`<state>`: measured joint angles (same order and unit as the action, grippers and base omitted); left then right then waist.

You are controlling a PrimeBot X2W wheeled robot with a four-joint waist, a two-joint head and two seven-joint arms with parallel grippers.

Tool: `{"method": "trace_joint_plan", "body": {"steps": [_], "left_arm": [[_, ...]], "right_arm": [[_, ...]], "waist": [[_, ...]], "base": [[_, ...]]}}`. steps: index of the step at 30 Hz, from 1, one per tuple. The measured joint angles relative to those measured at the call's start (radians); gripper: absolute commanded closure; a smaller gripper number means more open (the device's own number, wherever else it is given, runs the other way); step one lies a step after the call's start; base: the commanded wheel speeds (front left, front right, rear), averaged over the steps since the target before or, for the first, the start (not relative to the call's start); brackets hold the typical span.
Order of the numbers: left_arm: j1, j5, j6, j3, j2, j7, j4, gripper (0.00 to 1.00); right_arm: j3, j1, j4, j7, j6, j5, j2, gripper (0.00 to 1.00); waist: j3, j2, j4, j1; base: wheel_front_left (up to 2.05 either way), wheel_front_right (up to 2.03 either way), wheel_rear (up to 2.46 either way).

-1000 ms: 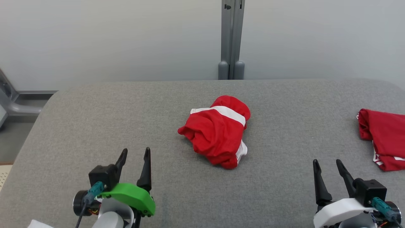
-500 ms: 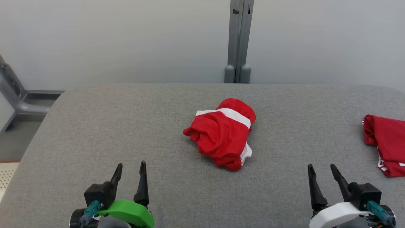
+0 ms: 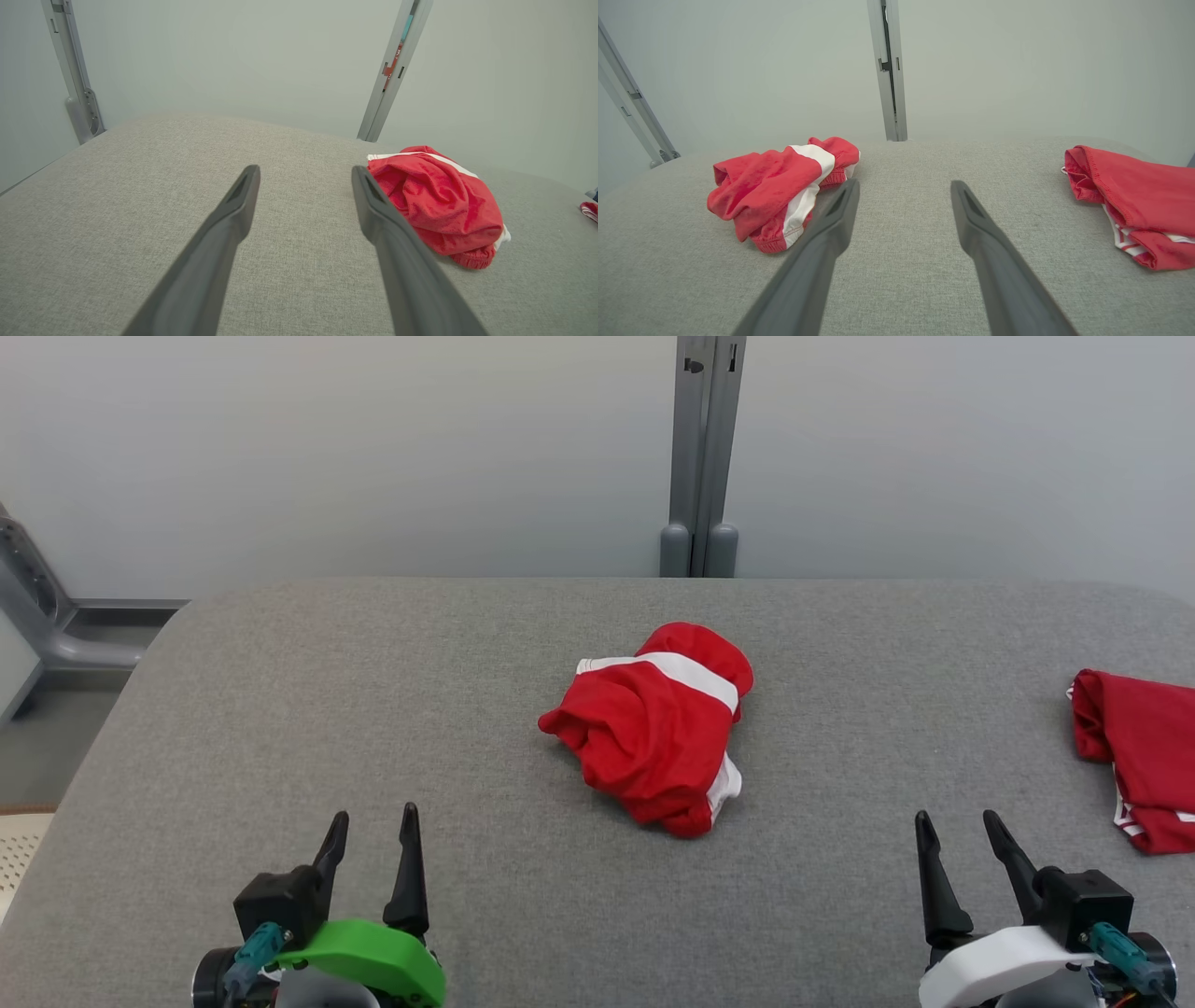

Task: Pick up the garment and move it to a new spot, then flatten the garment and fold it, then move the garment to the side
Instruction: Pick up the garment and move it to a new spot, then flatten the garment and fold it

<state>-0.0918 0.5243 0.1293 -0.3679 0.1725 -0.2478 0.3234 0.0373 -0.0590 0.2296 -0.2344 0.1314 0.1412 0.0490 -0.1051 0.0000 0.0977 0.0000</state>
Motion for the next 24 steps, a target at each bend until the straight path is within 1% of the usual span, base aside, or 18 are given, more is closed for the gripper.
{"method": "trace_joint_plan", "body": {"steps": [15, 17, 20, 24], "left_arm": [[0.0, 0.007, 0.008, 0.003, 0.016, 0.0, -0.002, 0.0], [-0.006, 0.001, 0.007, -0.008, 0.029, 0.013, -0.005, 0.0], [-0.049, -0.02, 0.0, -0.021, 0.045, 0.038, -0.016, 0.0], [-0.154, -0.043, -0.021, -0.051, 0.057, 0.092, -0.019, 0.0]], "right_arm": [[0.008, 0.002, -0.005, 0.004, 0.0, -0.002, 0.0, 0.0], [0.006, 0.004, -0.007, 0.004, 0.0, -0.002, 0.0, 0.0], [-0.003, 0.016, -0.01, 0.01, 0.0, -0.003, 0.0, 0.0], [-0.01, 0.03, -0.015, 0.015, 0.0, -0.006, 0.0, 0.0]], "waist": [[0.018, 0.0, 0.005, 0.0], [0.027, 0.0, 0.004, 0.0], [0.042, 0.0, -0.002, 0.0], [0.066, 0.0, -0.021, 0.0]], "base": [[0.0, 0.0, 0.0], [0.0, 0.0, 0.0], [0.0, 0.0, 0.0], [0.0, 0.0, 0.0]]}}
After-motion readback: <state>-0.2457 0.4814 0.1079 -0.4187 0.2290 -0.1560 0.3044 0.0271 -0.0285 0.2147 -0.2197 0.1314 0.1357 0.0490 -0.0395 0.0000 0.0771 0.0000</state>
